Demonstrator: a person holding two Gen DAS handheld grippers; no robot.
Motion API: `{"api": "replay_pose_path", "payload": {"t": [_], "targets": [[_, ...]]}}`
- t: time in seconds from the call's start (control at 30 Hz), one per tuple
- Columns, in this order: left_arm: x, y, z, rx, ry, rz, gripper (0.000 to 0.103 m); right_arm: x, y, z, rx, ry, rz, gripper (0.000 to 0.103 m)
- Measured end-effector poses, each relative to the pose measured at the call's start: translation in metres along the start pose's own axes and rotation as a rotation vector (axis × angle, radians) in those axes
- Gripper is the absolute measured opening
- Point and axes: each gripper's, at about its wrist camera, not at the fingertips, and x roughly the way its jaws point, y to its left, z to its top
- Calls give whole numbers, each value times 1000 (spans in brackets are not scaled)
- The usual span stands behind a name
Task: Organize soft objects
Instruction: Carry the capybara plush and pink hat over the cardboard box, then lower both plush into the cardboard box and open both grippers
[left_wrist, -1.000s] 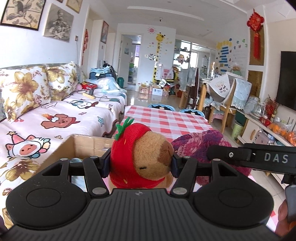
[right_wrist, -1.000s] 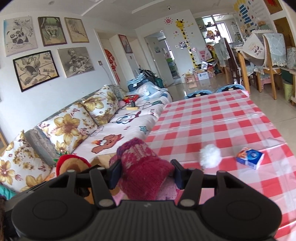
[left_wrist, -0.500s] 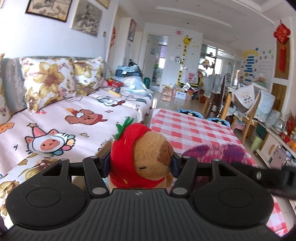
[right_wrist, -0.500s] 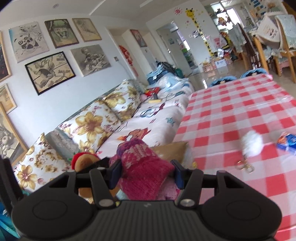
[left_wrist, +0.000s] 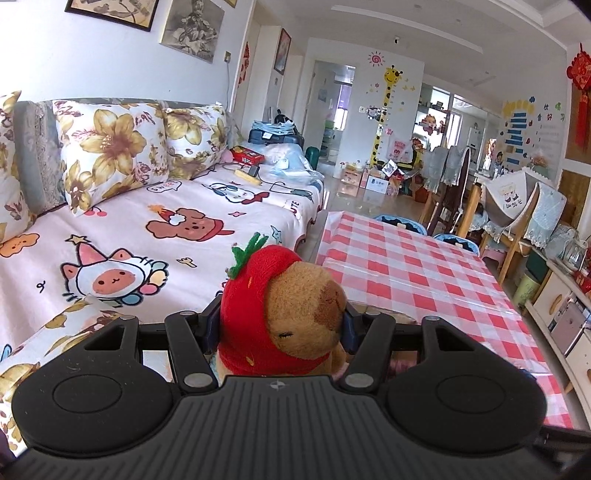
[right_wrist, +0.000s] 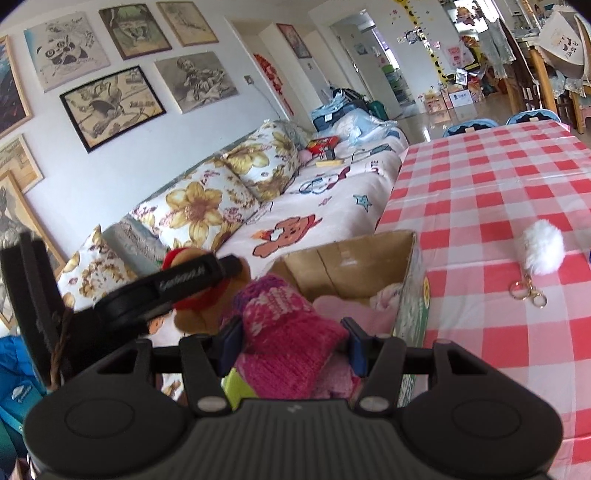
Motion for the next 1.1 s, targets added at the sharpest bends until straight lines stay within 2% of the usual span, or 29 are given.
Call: {"api": "replay_pose_path", "payload": {"t": [0.3,0.47,0.57,0.63,0.67,0.73,0.93,1.1], "targets": [[10,5,4,15,14,13,73,9,3,-10,-19,62,3,56],[13,6,5,22,29,-12,74,12,6,-17,-65,89,-15,57],[13,5,5,32,35,-33,74,14,5,-20,-78,118,-12,62],[12,4,4,36,37,-39,80,9,3,-20,-79,103,-19,77],[11,4,4,38,34,-39,91,6,2,-19,-77,93,-12,79],[8,3,5,38,26,-51,97,-2,1,-16,-76,61,-9,80],[3,1,3,38,16,-70,100,-21,-7,-7,-89,-26,-68,84],[3,-5,1,56,20,-83,102,-30,-17,-4,-138,-73,-153,88]]}}
